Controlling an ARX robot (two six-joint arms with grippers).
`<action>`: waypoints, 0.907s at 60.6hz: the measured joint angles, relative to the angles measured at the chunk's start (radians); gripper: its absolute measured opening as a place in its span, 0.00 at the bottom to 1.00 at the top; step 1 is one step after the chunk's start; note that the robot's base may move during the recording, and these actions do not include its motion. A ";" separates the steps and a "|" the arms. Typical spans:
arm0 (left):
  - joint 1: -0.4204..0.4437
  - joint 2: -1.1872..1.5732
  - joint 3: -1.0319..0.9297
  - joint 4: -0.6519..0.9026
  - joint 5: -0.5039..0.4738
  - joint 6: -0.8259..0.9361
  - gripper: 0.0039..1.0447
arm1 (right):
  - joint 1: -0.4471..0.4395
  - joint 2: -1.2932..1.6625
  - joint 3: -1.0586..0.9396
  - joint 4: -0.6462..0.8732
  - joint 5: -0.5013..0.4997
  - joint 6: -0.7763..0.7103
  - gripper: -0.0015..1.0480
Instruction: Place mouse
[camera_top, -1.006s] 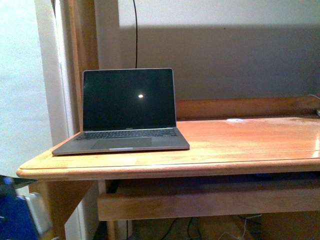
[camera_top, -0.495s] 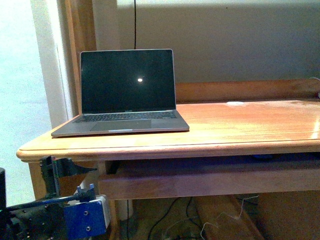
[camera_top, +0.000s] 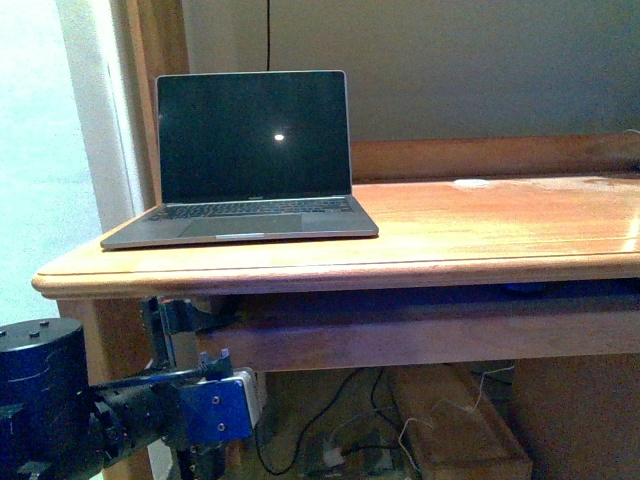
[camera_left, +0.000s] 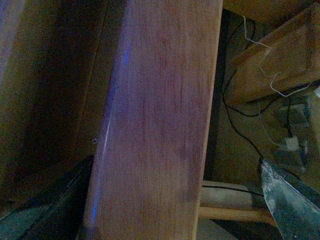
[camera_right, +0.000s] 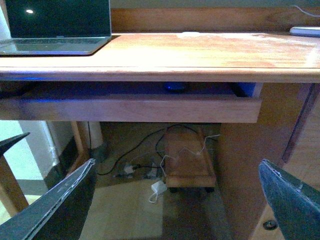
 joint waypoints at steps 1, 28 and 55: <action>0.000 -0.008 -0.002 -0.027 -0.005 0.002 0.93 | 0.000 0.000 0.000 0.000 0.000 0.000 0.93; 0.043 -0.406 -0.156 -0.891 0.220 -0.130 0.93 | 0.000 0.000 0.000 0.000 0.000 0.000 0.93; -0.053 -0.945 -0.588 -0.399 -0.135 -1.186 0.80 | 0.000 0.000 0.000 0.000 -0.002 0.000 0.93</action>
